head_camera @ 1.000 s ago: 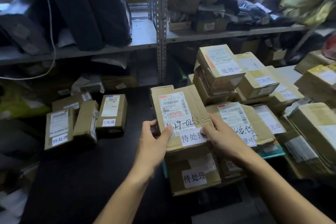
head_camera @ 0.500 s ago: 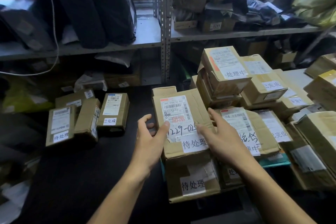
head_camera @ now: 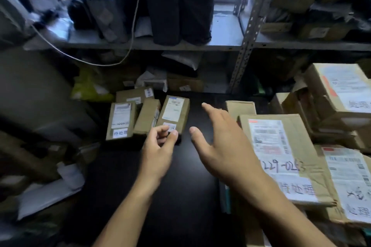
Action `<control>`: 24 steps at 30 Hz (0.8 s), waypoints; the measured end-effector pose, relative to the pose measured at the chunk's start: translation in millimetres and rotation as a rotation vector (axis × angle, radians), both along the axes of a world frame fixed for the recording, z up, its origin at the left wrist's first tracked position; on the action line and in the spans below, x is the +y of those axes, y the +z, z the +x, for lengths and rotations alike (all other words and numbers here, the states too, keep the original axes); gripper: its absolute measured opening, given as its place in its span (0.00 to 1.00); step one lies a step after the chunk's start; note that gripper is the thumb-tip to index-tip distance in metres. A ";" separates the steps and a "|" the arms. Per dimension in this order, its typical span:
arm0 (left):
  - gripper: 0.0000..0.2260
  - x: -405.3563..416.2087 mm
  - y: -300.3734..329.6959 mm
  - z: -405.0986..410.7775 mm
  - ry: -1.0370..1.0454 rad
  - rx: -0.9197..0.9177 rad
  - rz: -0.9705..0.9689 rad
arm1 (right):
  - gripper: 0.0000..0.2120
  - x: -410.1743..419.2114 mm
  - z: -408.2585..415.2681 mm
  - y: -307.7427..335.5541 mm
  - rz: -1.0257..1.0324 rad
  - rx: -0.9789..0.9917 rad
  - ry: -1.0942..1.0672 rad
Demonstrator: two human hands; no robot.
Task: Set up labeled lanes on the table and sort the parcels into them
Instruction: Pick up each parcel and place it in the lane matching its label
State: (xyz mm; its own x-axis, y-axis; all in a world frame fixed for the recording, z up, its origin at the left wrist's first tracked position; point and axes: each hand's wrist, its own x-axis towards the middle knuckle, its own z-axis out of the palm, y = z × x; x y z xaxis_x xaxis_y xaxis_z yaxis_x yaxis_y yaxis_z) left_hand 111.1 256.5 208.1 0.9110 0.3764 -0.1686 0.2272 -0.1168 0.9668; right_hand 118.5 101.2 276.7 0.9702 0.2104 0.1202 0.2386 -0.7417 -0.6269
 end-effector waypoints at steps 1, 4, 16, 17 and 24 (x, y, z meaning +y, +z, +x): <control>0.06 15.8 -4.1 5.0 0.009 0.007 -0.003 | 0.30 14.8 4.0 -3.7 0.005 0.015 0.000; 0.05 58.4 -21.5 23.2 0.007 0.040 -0.016 | 0.31 53.9 16.3 -21.0 0.009 0.099 -0.036; 0.13 110.7 -123.1 137.0 -0.216 0.254 -0.075 | 0.20 119.8 98.3 -168.0 0.378 0.550 -0.481; 0.15 109.1 -132.1 145.2 -0.229 0.272 -0.064 | 0.21 119.2 107.4 -182.5 0.388 0.593 -0.507; 0.23 89.4 -181.0 182.4 -0.373 0.385 0.342 | 0.30 120.6 148.3 -259.4 0.182 0.796 -0.507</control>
